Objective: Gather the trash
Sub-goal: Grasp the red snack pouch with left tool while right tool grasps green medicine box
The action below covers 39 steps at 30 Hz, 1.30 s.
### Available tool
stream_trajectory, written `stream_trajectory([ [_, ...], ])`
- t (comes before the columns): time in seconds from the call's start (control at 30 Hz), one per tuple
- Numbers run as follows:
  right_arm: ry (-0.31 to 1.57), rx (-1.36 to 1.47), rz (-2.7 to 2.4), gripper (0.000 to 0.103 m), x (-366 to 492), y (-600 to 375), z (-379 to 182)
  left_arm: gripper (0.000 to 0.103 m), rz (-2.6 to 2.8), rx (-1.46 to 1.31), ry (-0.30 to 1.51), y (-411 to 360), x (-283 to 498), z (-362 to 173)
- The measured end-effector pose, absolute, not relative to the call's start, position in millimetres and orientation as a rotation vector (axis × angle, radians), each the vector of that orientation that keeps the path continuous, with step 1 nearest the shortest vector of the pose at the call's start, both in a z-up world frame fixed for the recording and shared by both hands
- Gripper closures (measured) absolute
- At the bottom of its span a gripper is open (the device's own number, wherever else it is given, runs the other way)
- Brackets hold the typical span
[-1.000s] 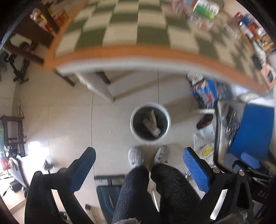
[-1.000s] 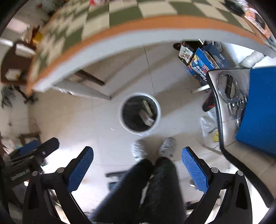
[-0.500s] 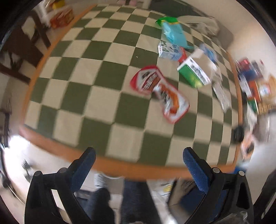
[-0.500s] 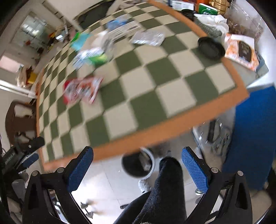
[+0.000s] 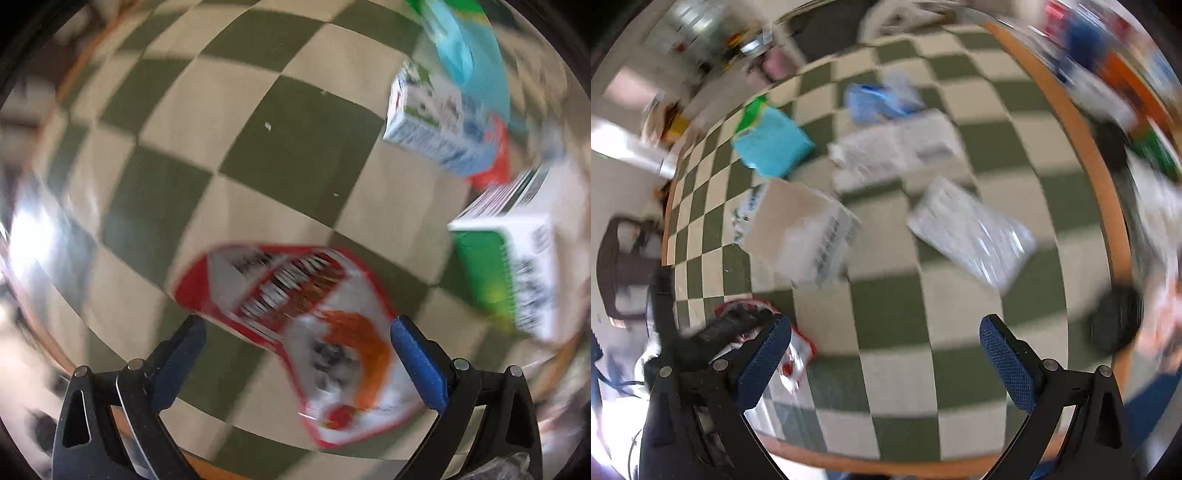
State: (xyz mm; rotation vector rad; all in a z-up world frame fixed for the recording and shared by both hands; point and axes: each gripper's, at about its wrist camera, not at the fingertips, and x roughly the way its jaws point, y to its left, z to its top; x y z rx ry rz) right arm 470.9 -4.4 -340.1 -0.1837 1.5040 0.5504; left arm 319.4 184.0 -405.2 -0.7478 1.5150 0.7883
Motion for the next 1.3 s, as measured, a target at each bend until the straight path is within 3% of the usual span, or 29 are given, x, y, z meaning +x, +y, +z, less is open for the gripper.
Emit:
stream_trajectory([
  [0.17,1.476,-0.45,0.748,0.0,486,64,-350,0.001,0.791,-0.551,1.575,188,287,-405],
  [0.53,1.421,-0.922,0.929,0.0,458,163,-420,0.001,0.712,-0.778,1.485,207,267,-403],
  [0.6,1.429,-0.915,0.904,0.005,459,164,-429,0.006,0.703,-0.825,1.465,208,273,-409],
  [0.63,1.443,-0.896,0.896,0.015,460,162,-431,0.013,0.715,-0.831,1.462,210,276,-411],
  [0.73,1.477,-0.808,0.861,0.018,465,149,-430,0.031,0.744,-0.772,1.435,213,279,-408],
  [0.87,1.494,-0.739,0.803,0.019,468,121,-427,0.043,0.726,-0.705,1.427,213,291,-402],
  [0.9,1.501,-0.718,0.792,0.019,469,114,-427,0.052,0.719,-0.687,1.42,211,292,-398],
  [1.1,1.527,-0.593,0.757,0.019,466,77,-419,0.052,0.638,-0.651,1.442,207,281,-399],
  [1.2,1.539,-0.558,0.748,0.019,464,62,-419,0.044,0.585,-0.629,1.476,206,274,-407],
  [1.3,1.558,-0.532,0.734,0.019,461,53,-424,0.048,0.577,-0.591,1.474,194,267,-400],
])
